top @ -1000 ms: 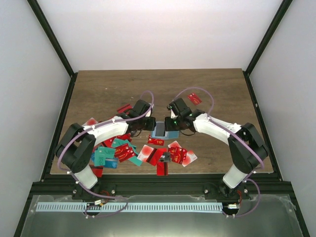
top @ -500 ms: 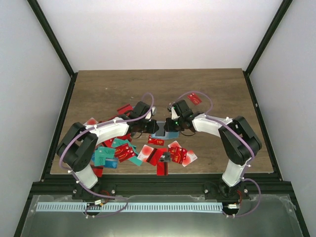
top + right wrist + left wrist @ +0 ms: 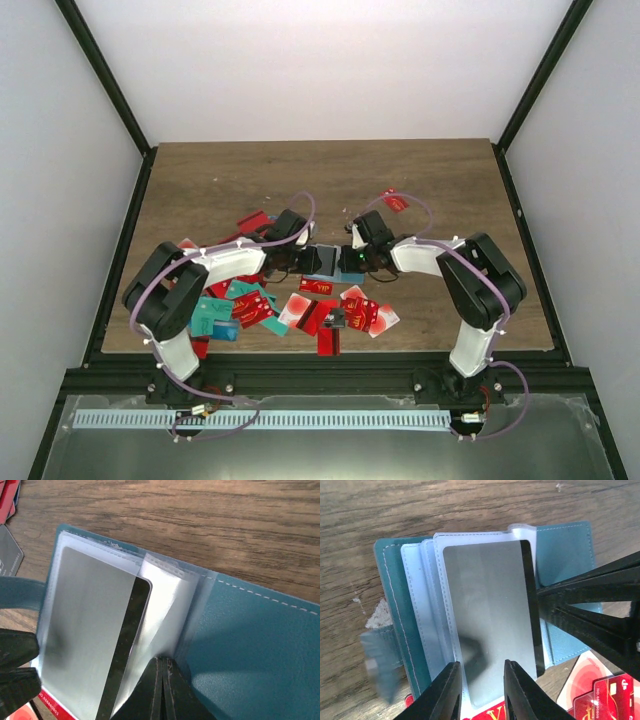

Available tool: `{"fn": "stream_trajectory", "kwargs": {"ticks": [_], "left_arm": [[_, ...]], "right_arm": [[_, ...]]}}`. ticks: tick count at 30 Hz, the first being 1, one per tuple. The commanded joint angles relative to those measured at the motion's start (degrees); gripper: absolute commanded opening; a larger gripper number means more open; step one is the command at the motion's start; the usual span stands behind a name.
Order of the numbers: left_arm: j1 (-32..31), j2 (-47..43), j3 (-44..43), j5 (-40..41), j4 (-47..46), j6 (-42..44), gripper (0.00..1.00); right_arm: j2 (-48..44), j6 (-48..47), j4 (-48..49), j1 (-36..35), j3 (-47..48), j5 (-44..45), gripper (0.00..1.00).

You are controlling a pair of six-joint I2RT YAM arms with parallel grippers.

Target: Put the credit cards into the card holder

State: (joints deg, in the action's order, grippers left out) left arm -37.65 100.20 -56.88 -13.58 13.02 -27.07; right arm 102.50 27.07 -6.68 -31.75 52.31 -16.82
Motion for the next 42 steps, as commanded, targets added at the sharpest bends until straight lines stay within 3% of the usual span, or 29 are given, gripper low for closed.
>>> {"fn": "stream_trajectory", "kwargs": {"ticks": [1, 14, 42], "left_arm": [[-0.1, 1.7, -1.3, 0.5, 0.3, -0.3, 0.27], [-0.1, 1.6, -1.3, -1.2, -0.2, -0.8, 0.46], [-0.1, -0.4, -1.9, -12.4, -10.3, -4.0, 0.47]], "right_arm": [[2.5, -0.2, -0.3, 1.1, -3.5, 2.6, 0.01], [5.3, -0.1, 1.8, 1.1, -4.2, 1.3, 0.01], [-1.9, 2.2, -3.4, 1.1, -1.5, 3.5, 0.01]]}}
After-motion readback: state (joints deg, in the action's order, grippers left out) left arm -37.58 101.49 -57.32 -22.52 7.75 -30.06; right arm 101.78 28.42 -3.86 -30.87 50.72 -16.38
